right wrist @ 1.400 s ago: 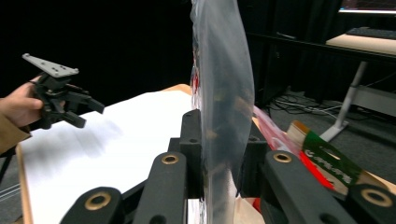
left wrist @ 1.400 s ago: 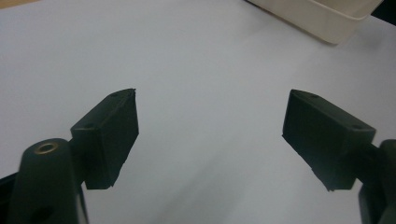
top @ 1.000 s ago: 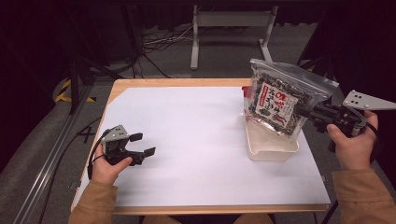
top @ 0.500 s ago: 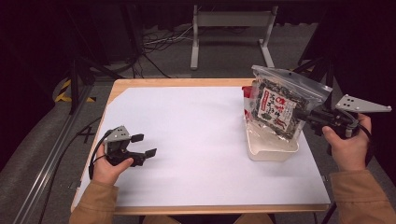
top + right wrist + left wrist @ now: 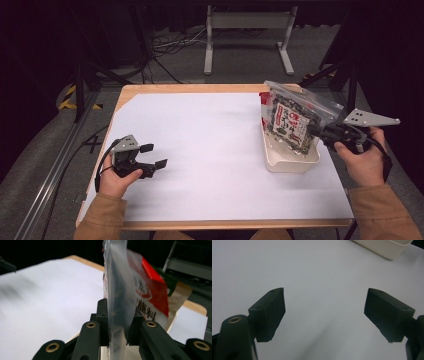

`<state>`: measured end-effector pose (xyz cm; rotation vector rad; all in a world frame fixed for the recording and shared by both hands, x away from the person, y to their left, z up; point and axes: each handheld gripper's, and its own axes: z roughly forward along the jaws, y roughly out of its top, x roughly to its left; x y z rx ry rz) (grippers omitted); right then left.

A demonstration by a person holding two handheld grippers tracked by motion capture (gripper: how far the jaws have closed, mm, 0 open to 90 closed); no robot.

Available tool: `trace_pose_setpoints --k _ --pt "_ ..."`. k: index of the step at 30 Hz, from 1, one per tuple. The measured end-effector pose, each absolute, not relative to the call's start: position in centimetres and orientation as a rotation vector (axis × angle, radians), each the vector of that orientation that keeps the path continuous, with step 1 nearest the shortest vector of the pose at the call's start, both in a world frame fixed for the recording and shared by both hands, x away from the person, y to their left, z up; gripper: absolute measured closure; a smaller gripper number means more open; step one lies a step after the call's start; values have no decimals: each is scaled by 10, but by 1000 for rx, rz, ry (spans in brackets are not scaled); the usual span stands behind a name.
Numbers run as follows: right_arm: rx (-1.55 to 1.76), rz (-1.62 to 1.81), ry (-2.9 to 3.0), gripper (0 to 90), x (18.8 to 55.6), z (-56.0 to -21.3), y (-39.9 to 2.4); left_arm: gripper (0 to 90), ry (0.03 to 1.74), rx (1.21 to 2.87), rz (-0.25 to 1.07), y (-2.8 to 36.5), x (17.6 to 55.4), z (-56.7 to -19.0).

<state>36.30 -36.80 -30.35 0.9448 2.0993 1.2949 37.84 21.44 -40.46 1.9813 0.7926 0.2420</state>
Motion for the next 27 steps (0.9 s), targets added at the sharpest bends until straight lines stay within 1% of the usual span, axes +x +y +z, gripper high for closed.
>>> trace_pose_setpoints --k 11,16,23,26,27 --pt "1000 1302 2100 763 363 -327 -369 168 806 1980 241 215 376 -406" --pt "1029 1345 2073 762 362 -339 -379 162 813 1980 243 218 371 -406" --pt "1074 1424 2020 758 366 -343 -386 122 831 1970 263 221 368 -406" --pt "1083 1449 2002 745 368 -341 -386 104 828 1967 270 222 368 -407" --pt "1086 1453 1995 713 368 -341 -386 101 834 1965 262 223 367 -406"
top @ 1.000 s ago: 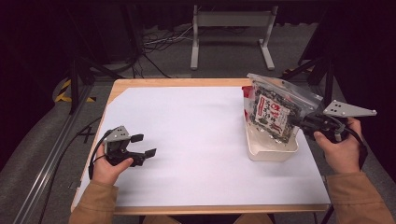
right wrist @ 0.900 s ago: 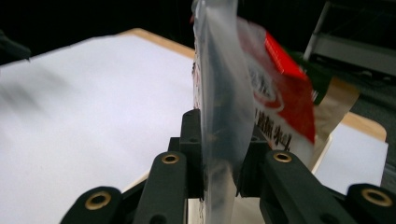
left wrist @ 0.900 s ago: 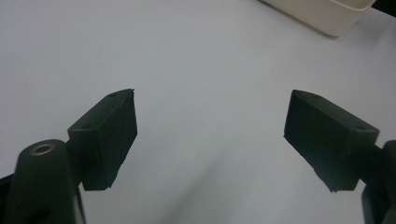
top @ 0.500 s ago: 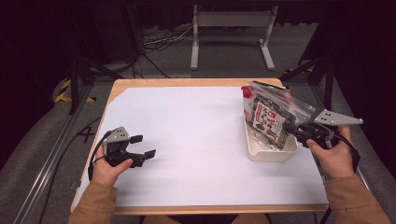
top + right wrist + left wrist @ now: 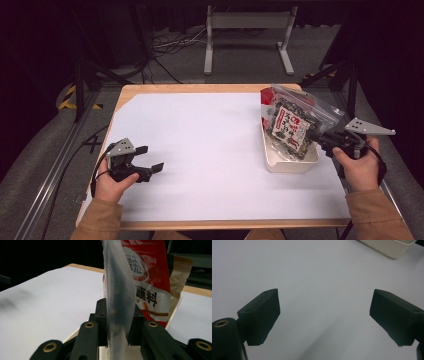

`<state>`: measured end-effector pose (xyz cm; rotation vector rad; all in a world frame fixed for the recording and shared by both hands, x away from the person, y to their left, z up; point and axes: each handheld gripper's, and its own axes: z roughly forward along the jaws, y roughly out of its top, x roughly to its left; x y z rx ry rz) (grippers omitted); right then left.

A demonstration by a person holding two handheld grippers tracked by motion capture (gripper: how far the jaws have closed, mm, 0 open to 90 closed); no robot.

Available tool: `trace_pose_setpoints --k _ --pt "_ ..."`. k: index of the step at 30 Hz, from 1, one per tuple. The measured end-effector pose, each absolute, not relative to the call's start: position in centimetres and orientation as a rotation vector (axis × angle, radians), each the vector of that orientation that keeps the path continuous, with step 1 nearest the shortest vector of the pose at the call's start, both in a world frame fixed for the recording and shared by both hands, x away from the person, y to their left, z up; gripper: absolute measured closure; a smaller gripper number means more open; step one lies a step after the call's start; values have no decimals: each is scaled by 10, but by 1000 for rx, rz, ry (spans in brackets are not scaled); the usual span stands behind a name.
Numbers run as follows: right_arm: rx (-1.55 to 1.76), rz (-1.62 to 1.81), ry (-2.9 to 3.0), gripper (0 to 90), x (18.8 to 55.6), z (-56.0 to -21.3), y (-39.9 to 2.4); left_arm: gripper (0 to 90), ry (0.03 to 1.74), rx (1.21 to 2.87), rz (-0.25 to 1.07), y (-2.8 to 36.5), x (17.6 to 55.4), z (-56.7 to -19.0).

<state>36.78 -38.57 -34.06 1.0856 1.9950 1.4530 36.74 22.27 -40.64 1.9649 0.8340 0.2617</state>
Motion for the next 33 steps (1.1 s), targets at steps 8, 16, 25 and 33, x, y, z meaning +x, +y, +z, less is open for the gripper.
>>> trace_pose_setpoints --k 8,16,25,33 --pt "1083 1475 1866 330 355 -333 -385 85 821 1959 268 217 362 -403" --pt "1059 1427 1828 321 324 -323 -378 83 798 1937 285 214 352 -393" --pt "958 1455 1902 309 294 -313 -357 80 762 1937 298 211 344 -386" --pt "872 1481 2047 278 297 -327 -336 79 759 1923 297 214 339 -385"
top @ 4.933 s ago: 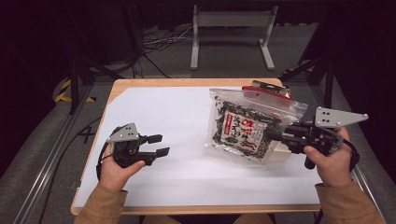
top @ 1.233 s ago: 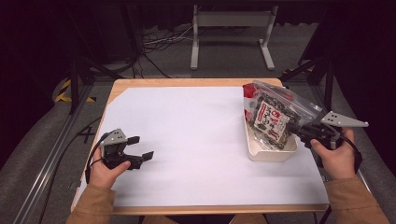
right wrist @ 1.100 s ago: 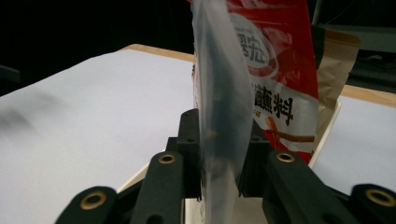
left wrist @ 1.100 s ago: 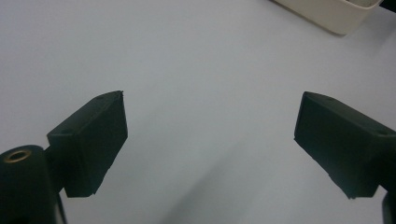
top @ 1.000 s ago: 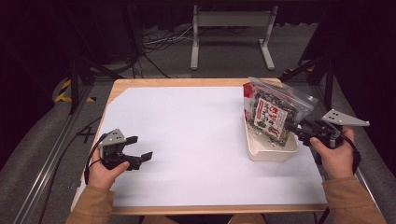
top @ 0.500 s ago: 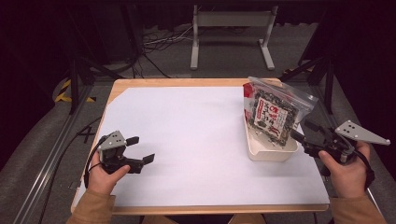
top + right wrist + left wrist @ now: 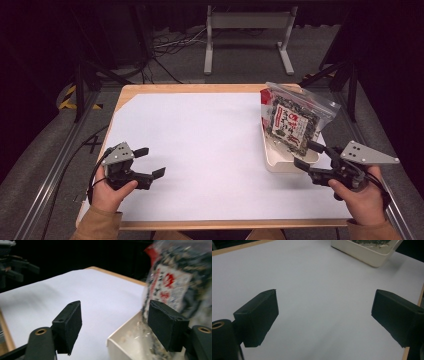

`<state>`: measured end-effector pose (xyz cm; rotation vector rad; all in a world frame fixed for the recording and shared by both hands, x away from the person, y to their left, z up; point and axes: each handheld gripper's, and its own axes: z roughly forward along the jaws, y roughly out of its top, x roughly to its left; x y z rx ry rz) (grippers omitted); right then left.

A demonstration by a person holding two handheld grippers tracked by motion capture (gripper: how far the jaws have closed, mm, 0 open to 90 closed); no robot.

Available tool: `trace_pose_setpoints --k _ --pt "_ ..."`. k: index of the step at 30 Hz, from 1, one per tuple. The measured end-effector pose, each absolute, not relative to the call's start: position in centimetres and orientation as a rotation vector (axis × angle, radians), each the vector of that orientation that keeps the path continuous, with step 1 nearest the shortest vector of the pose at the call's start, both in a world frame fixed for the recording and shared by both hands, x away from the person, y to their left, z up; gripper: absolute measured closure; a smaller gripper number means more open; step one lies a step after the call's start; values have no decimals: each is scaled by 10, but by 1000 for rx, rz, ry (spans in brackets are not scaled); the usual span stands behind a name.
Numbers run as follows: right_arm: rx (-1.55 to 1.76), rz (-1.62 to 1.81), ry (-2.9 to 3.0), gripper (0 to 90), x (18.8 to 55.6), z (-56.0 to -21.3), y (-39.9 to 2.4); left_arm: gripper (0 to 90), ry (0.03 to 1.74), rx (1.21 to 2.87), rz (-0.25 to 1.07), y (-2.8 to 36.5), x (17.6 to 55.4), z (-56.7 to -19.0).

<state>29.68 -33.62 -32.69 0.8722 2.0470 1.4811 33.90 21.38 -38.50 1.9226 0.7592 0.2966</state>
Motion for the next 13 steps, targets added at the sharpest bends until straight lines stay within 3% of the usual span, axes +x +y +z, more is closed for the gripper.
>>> trace_pose_setpoints --k 13 --pt "815 1479 2175 273 309 -364 -307 47 742 1894 278 222 332 -381"
